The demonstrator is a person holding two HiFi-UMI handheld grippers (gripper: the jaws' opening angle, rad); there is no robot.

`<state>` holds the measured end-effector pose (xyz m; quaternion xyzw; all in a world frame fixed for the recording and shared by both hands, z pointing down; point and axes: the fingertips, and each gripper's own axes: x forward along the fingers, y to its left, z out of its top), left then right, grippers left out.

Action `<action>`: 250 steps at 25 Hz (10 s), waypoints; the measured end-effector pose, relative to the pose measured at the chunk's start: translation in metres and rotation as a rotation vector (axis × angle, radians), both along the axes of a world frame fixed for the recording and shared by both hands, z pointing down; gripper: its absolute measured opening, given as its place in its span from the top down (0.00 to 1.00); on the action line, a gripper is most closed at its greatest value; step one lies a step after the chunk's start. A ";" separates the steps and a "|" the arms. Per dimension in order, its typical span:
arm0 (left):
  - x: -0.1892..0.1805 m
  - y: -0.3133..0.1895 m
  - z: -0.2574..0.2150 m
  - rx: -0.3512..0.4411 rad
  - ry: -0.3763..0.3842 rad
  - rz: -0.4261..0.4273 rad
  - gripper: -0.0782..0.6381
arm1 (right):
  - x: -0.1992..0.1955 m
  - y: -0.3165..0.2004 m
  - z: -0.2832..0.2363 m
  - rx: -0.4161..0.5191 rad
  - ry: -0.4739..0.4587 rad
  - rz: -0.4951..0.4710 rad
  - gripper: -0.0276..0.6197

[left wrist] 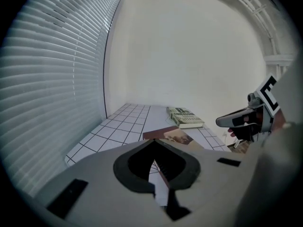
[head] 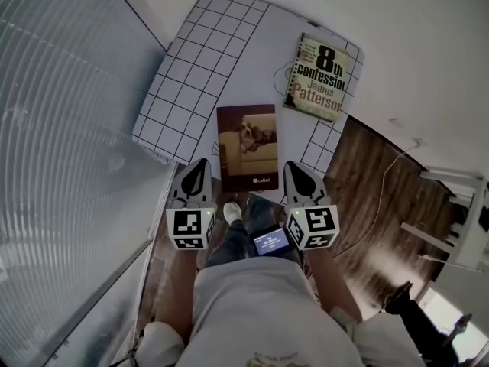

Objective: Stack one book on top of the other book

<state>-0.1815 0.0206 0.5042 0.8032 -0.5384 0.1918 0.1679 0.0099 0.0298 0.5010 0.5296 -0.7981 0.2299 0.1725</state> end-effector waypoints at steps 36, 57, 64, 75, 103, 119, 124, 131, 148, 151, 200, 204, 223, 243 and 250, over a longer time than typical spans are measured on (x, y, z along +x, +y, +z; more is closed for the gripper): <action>0.014 -0.015 0.079 -0.230 0.113 0.000 0.87 | -0.008 -0.020 0.087 -0.218 -0.072 -0.070 0.87; 0.038 -0.014 0.092 -0.345 0.196 0.066 0.68 | -0.032 -0.020 0.103 -0.340 -0.179 -0.155 0.68; 0.038 -0.014 0.092 -0.356 0.203 0.064 0.69 | -0.031 -0.020 0.102 -0.348 -0.194 -0.137 0.69; 0.038 -0.014 0.091 -0.358 0.186 0.064 0.69 | -0.029 -0.019 0.097 -0.342 -0.202 -0.127 0.72; 0.022 -0.033 0.025 -0.260 0.141 0.064 0.69 | -0.046 -0.038 0.034 -0.227 -0.234 -0.132 0.73; 0.067 -0.063 0.009 -0.240 0.133 0.174 0.69 | -0.002 -0.052 0.020 -0.201 -0.247 -0.022 0.73; 0.086 -0.070 0.006 -0.241 0.130 0.206 0.69 | 0.017 -0.053 0.019 -0.202 -0.262 0.019 0.73; 0.114 -0.081 0.002 -0.233 0.117 0.241 0.69 | 0.043 -0.058 0.018 -0.198 -0.275 0.051 0.73; 0.167 -0.098 0.000 -0.216 0.084 0.273 0.69 | 0.095 -0.072 0.019 -0.197 -0.292 0.067 0.73; 0.176 -0.103 -0.004 -0.211 0.086 0.289 0.69 | 0.103 -0.075 0.015 -0.194 -0.294 0.080 0.73; 0.236 -0.215 0.035 -0.300 0.155 0.427 0.72 | 0.164 -0.177 0.045 -0.259 -0.243 0.280 0.73; 0.241 -0.223 0.040 -0.304 0.167 0.416 0.72 | 0.169 -0.185 0.049 -0.264 -0.244 0.289 0.73; 0.248 -0.251 0.049 -0.322 0.179 0.405 0.72 | 0.176 -0.215 0.055 -0.272 -0.230 0.296 0.73; 0.253 -0.248 0.048 -0.333 0.174 0.462 0.72 | 0.185 -0.220 0.058 -0.282 -0.079 0.263 0.70; 0.255 -0.249 0.049 -0.324 0.146 0.473 0.72 | 0.185 -0.220 0.058 -0.274 -0.063 0.270 0.70</action>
